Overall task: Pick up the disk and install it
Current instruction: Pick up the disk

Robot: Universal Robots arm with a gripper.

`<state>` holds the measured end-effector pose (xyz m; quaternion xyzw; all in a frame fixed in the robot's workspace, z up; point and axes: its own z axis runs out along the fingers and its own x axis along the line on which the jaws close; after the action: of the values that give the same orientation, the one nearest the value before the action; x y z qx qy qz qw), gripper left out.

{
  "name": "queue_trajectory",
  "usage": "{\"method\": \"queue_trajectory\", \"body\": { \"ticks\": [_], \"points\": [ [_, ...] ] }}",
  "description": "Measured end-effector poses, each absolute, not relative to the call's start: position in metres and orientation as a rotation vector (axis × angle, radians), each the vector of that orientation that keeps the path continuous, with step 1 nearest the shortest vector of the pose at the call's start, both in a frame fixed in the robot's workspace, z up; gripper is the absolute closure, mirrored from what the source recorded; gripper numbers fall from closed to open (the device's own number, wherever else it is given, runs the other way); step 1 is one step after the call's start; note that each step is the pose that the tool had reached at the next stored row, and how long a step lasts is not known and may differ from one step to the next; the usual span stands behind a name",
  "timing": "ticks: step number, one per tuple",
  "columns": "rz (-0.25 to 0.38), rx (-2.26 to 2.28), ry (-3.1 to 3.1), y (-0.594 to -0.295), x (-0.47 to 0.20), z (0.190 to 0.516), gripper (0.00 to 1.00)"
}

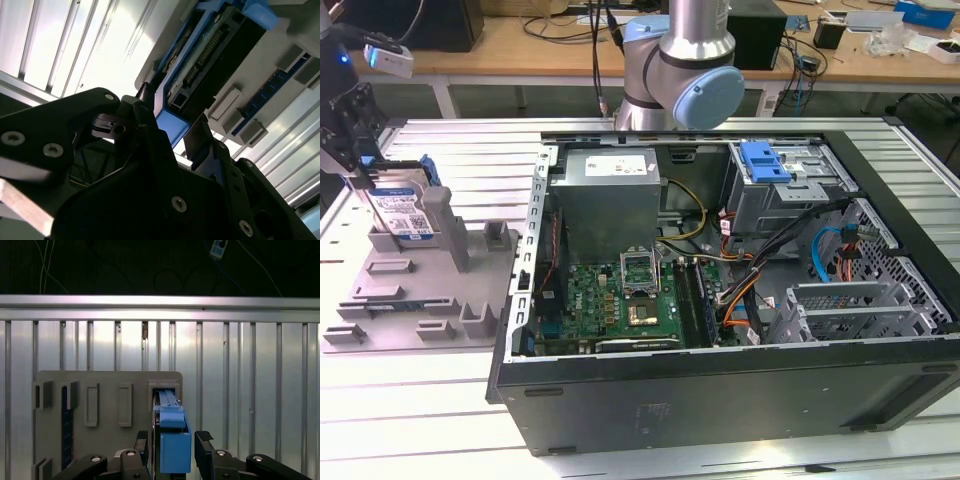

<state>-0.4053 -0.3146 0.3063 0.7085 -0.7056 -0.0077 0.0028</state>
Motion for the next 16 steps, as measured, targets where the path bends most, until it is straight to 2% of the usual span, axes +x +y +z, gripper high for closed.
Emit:
{"method": "queue_trajectory", "body": {
  "ticks": [8, 10, 11, 16],
  "points": [
    [-0.026, 2.215, -2.222, -0.3146, -0.4053, 0.3029, 0.50],
    [-0.026, 2.212, -2.225, -0.3146, -0.4053, 0.3021, 0.52],
    [-0.026, 2.211, -2.226, -0.3147, -0.4053, 0.3018, 0.59],
    [-0.026, 2.207, -2.230, -0.3147, -0.4053, 0.3002, 0.59]
  ]
}}
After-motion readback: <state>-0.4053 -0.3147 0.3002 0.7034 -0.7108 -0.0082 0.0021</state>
